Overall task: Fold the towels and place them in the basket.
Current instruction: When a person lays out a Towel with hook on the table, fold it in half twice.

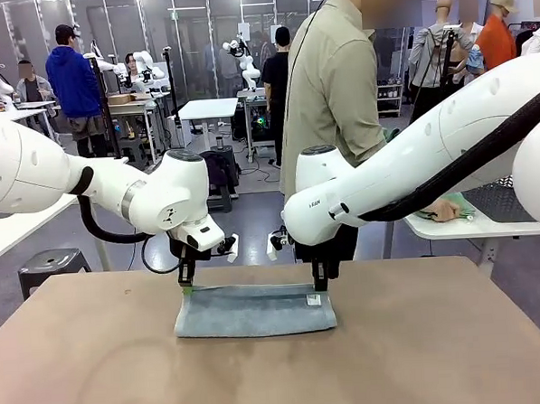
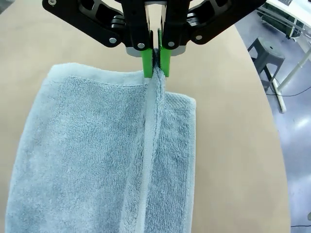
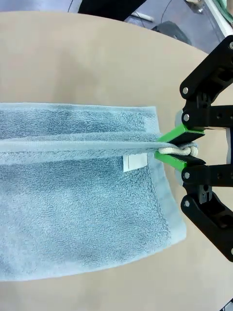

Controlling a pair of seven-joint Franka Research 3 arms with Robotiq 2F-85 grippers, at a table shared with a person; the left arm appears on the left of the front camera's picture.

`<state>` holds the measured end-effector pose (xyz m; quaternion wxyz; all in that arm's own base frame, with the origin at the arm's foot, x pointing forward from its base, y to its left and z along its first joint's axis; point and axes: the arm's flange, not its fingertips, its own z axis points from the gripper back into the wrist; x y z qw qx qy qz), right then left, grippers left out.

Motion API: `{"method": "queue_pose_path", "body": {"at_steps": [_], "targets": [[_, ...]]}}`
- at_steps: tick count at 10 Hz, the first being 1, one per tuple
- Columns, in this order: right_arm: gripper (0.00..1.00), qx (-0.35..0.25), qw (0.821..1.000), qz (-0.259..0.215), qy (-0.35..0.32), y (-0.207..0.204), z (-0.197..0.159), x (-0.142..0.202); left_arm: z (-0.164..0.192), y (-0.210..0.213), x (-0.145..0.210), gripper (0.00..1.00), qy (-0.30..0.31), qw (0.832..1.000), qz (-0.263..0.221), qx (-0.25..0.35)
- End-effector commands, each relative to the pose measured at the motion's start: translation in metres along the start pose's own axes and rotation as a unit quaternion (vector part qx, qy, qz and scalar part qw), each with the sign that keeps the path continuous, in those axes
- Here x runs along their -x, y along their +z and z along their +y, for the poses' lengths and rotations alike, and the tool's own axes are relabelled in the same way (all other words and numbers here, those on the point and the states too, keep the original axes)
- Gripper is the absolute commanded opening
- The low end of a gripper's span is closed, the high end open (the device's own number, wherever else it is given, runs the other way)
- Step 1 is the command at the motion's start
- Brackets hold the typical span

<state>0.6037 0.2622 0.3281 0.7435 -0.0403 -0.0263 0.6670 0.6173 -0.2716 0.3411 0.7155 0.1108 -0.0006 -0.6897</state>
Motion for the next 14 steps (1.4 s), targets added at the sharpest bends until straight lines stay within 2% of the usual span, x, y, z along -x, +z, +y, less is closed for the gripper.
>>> {"method": "queue_pose_path", "body": {"at_steps": [1,2,3,4,5,6,7,9,10,11,12,13,14], "targets": [[0.22,0.028,0.999,0.006,-0.016,0.003,-0.002,0.002,0.008,-0.001,0.003,0.25,0.000,0.999,0.004,-0.040],[0.30,0.045,0.999,0.001,-0.016,0.005,0.000,0.002,0.005,0.003,0.006,0.26,0.011,0.998,0.004,-0.063],[0.30,0.065,0.998,-0.003,-0.019,0.008,0.000,0.003,0.003,0.006,0.009,0.45,0.025,0.996,0.001,-0.086],[0.49,0.084,0.996,-0.008,-0.021,0.011,0.001,0.004,0.001,0.009,0.014,0.46,0.039,0.994,-0.002,-0.103],[0.42,0.087,0.996,-0.006,-0.025,0.017,0.003,0.006,-0.002,0.015,0.020,0.40,0.045,0.993,-0.008,-0.110],[0.69,0.090,0.995,-0.011,-0.030,0.027,0.007,0.008,-0.005,0.023,0.027,0.66,0.048,0.993,-0.018,-0.109],[0.62,0.079,0.996,-0.015,-0.040,0.045,0.016,0.012,-0.011,0.037,0.039,0.60,0.039,0.994,-0.040,-0.094],[0.62,0.042,0.995,-0.031,-0.086,0.093,0.043,0.021,-0.022,0.073,0.073,0.60,0.022,0.995,-0.085,-0.056],[0.62,0.016,0.989,-0.052,-0.135,0.117,0.058,0.024,-0.029,0.091,0.091,0.60,0.021,0.993,-0.108,-0.043],[0.62,-0.012,0.977,-0.082,-0.197,0.132,0.066,0.028,-0.034,0.102,0.104,0.60,0.021,0.991,-0.129,-0.037],[0.62,-0.025,0.952,-0.103,-0.288,0.144,0.072,0.031,-0.038,0.108,0.114,0.60,0.022,0.987,-0.154,-0.034],[0.62,-0.030,0.929,-0.116,-0.350,0.149,0.078,0.036,-0.041,0.109,0.124,0.60,0.021,0.983,-0.176,-0.036],[0.62,-0.020,0.896,-0.128,-0.425,0.150,0.085,0.045,-0.044,0.109,0.135,0.60,0.019,0.978,-0.205,-0.031]]}}
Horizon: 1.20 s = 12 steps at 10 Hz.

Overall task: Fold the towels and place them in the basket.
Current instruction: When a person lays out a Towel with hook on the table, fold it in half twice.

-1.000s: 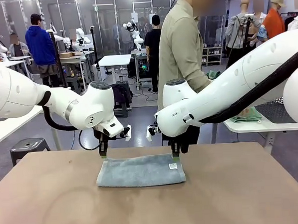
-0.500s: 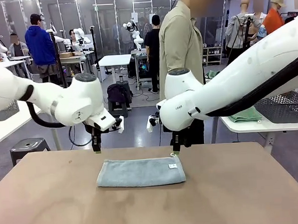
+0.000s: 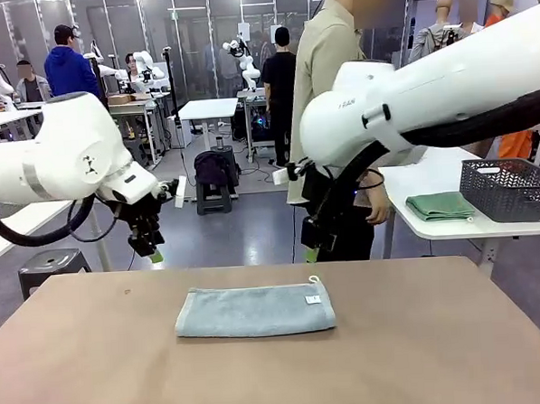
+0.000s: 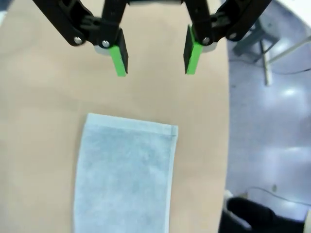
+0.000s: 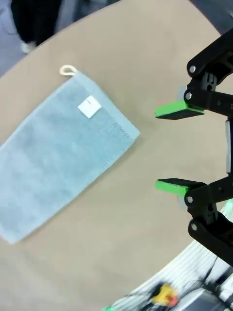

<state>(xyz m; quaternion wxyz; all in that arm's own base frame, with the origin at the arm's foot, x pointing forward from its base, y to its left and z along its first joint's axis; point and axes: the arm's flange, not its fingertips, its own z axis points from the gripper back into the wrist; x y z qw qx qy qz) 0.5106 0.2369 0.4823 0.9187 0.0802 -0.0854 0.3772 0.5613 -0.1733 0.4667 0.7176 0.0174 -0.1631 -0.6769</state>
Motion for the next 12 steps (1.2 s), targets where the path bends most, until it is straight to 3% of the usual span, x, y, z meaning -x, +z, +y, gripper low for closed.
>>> {"method": "queue_pose_path", "body": {"at_steps": [1,2,3,4,8,10,12], "targets": [[0.62,0.032,0.990,-0.047,-0.126,-0.014,-0.001,0.021,-0.010,0.000,0.028,0.60,-0.003,0.998,-0.053,0.023],[0.62,0.022,0.988,-0.070,-0.136,-0.017,-0.005,0.029,-0.011,-0.002,0.039,0.60,0.011,0.996,-0.086,0.027],[0.62,0.048,0.986,-0.119,-0.104,-0.013,-0.006,0.035,-0.012,-0.005,0.051,0.60,0.017,0.992,-0.115,0.038],[0.62,0.008,0.993,-0.038,-0.114,-0.004,-0.011,0.017,-0.014,-0.008,0.066,0.60,0.018,0.988,-0.146,0.052],[0.62,0.013,0.992,-0.052,-0.119,-0.007,-0.008,0.022,-0.013,-0.015,0.105,0.60,0.030,0.961,-0.263,0.077],[0.62,0.017,0.967,-0.058,-0.247,-0.028,-0.023,0.023,-0.014,-0.021,0.116,0.60,0.034,0.951,-0.295,0.084],[0.62,-0.006,0.948,-0.065,-0.311,-0.050,-0.035,0.027,-0.013,-0.026,0.117,0.60,0.036,0.945,-0.314,0.088]]}}
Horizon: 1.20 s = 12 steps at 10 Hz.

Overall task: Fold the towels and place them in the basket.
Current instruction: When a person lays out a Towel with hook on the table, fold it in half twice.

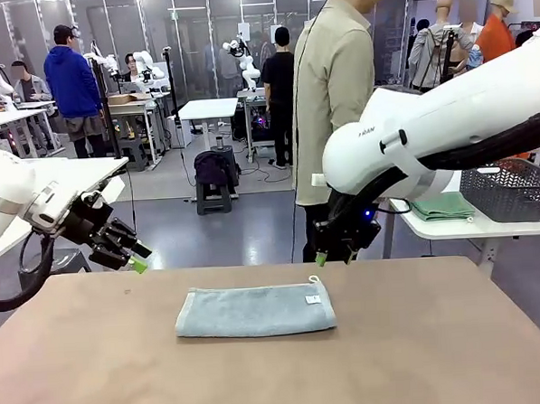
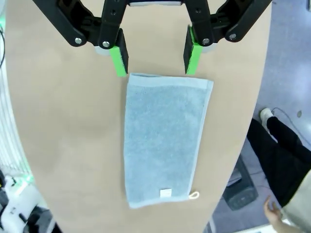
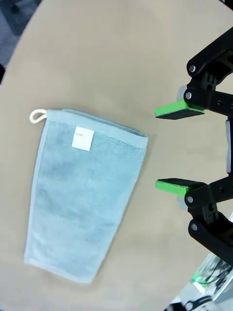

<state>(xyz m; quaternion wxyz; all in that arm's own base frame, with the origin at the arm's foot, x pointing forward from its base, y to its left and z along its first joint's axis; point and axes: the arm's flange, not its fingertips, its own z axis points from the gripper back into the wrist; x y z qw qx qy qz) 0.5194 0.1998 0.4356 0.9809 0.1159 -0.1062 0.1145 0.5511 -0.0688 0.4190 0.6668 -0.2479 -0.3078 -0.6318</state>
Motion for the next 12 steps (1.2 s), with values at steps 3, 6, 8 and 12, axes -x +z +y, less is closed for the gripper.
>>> {"method": "queue_pose_path", "body": {"at_steps": [3,6,8,12], "targets": [[0.62,-0.018,0.995,0.010,-0.098,-0.041,-0.010,-0.006,0.005,-0.007,0.008,0.60,-0.008,0.997,-0.068,0.019],[0.62,0.005,0.989,0.015,-0.148,-0.067,-0.016,-0.012,0.000,-0.012,0.005,0.60,0.002,0.999,-0.049,0.014],[0.62,0.011,0.986,0.019,-0.166,-0.084,-0.018,-0.014,0.000,-0.012,0.005,0.60,0.002,0.999,-0.049,0.014],[0.62,0.027,0.979,0.008,-0.202,-0.122,-0.027,-0.024,0.000,-0.012,0.005,0.60,0.002,0.999,-0.049,0.014]]}}
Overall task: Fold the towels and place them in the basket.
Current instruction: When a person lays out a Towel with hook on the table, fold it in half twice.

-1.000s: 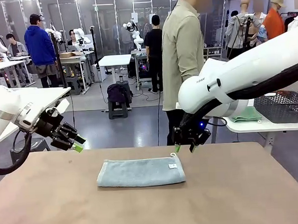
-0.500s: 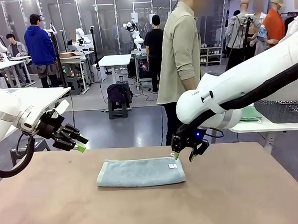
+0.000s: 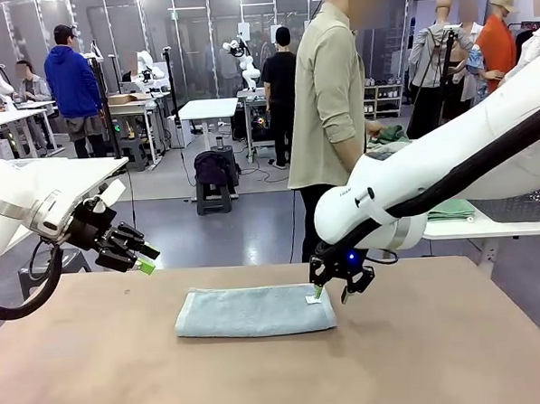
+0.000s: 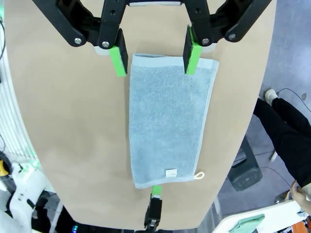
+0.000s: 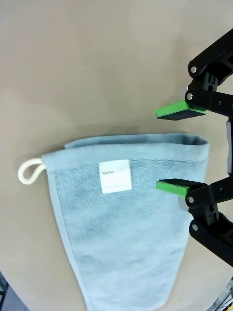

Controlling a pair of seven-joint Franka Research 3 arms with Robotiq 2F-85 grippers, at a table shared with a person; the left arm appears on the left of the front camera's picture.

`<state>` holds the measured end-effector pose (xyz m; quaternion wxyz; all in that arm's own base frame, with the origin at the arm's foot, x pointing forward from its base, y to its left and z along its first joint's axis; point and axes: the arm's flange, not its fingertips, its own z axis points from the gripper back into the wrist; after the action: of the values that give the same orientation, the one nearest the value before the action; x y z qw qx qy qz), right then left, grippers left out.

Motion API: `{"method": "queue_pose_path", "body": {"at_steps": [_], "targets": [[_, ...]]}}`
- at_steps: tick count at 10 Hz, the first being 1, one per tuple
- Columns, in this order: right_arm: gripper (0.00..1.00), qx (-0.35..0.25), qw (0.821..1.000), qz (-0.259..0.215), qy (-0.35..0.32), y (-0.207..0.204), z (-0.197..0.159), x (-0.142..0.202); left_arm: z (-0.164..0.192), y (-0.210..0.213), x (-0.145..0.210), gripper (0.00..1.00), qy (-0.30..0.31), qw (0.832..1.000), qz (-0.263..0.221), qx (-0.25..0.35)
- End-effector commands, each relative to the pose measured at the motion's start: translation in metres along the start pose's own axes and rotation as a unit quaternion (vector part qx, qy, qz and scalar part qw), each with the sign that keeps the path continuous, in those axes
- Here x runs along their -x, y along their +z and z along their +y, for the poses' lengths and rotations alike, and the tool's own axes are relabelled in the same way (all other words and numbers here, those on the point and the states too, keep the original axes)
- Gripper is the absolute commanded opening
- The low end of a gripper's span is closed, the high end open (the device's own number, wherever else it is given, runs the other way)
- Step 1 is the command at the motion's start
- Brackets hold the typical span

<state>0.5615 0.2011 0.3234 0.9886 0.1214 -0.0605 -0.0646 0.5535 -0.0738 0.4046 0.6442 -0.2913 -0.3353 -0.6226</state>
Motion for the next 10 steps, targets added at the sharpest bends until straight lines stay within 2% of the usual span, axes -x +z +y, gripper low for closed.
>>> {"method": "queue_pose_path", "body": {"at_steps": [1,10], "targets": [[0.62,0.020,0.999,-0.024,-0.028,-0.012,0.007,-0.010,-0.001,0.001,-0.002,0.60,0.004,1.000,0.006,0.000],[0.62,0.017,0.999,-0.027,-0.016,-0.039,0.014,-0.009,-0.001,0.001,-0.002,0.60,0.004,1.000,0.006,0.000]]}}
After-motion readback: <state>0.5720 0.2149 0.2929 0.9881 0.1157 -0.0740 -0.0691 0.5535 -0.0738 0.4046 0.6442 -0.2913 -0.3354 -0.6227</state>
